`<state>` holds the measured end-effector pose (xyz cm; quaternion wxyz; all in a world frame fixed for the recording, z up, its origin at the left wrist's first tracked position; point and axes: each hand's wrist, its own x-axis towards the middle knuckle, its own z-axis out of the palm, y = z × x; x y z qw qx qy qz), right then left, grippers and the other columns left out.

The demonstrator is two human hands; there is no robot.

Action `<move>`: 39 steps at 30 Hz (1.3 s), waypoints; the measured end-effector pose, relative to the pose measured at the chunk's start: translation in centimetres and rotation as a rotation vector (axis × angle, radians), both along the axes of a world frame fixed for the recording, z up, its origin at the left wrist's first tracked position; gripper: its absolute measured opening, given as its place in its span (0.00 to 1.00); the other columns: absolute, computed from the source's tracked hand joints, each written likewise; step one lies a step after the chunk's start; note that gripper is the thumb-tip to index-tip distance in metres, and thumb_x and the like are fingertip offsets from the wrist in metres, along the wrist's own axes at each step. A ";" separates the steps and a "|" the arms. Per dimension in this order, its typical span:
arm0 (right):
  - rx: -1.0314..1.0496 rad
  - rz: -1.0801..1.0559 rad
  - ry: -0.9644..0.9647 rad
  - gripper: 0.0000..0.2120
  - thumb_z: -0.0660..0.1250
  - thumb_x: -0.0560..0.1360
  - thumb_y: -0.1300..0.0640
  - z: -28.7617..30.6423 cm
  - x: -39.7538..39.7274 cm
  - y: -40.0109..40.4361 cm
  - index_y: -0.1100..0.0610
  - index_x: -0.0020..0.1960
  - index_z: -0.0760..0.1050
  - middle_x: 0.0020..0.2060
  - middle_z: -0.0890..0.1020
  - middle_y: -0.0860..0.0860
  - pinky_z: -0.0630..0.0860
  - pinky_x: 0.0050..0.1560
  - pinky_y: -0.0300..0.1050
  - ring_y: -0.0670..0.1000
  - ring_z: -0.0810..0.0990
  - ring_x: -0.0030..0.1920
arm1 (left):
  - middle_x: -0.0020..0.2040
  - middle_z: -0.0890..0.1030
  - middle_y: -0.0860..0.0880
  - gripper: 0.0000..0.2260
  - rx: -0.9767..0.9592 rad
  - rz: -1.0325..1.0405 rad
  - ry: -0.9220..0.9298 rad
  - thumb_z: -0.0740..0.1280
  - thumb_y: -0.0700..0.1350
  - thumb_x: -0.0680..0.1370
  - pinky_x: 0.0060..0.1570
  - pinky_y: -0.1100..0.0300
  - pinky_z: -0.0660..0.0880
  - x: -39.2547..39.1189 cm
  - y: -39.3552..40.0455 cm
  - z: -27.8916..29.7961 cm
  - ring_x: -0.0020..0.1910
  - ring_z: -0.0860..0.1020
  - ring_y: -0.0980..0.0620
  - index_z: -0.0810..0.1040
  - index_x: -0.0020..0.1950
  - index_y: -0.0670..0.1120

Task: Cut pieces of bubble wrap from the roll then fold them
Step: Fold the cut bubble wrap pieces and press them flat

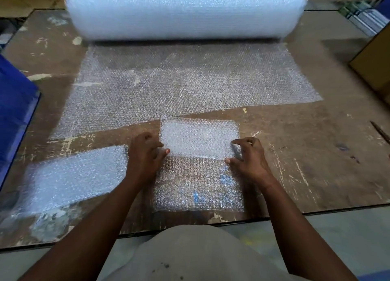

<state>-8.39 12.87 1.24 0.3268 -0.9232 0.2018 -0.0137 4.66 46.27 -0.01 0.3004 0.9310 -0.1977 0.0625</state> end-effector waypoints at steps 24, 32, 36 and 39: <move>-0.342 0.291 0.248 0.45 0.31 0.79 0.25 -1.6 -0.8 4.8 0.54 0.84 0.27 0.83 0.29 0.51 0.33 0.83 0.56 0.52 0.27 0.82 | 0.86 0.34 0.44 0.43 0.451 -0.232 0.106 0.39 0.75 0.82 0.84 0.41 0.40 -2.4 -4.1 -2.8 0.85 0.32 0.45 0.35 0.87 0.48; -0.156 0.269 -0.025 0.34 0.53 0.87 0.37 -1.5 -0.2 2.9 0.52 0.87 0.54 0.86 0.48 0.51 0.30 0.81 0.55 0.53 0.40 0.86 | 0.88 0.47 0.46 0.39 0.375 -0.248 0.055 0.46 0.69 0.84 0.83 0.40 0.43 -2.1 -3.8 -2.0 0.87 0.42 0.45 0.49 0.89 0.48; -0.263 0.488 -0.128 0.20 0.72 0.81 0.48 -0.6 1.3 2.5 0.54 0.70 0.80 0.77 0.74 0.56 0.51 0.83 0.58 0.57 0.67 0.81 | 0.81 0.72 0.45 0.30 0.393 -0.373 -0.100 0.57 0.62 0.85 0.76 0.41 0.53 -1.5 -3.6 -1.6 0.83 0.66 0.45 0.68 0.82 0.47; -0.413 0.600 -0.105 0.11 0.71 0.78 0.46 0.1 2.3 2.4 0.50 0.57 0.83 0.63 0.84 0.49 0.59 0.81 0.61 0.52 0.77 0.71 | 0.72 0.81 0.46 0.28 0.354 -0.391 -0.115 0.68 0.60 0.82 0.72 0.41 0.55 -1.1 -3.5 -0.9 0.76 0.75 0.45 0.74 0.78 0.47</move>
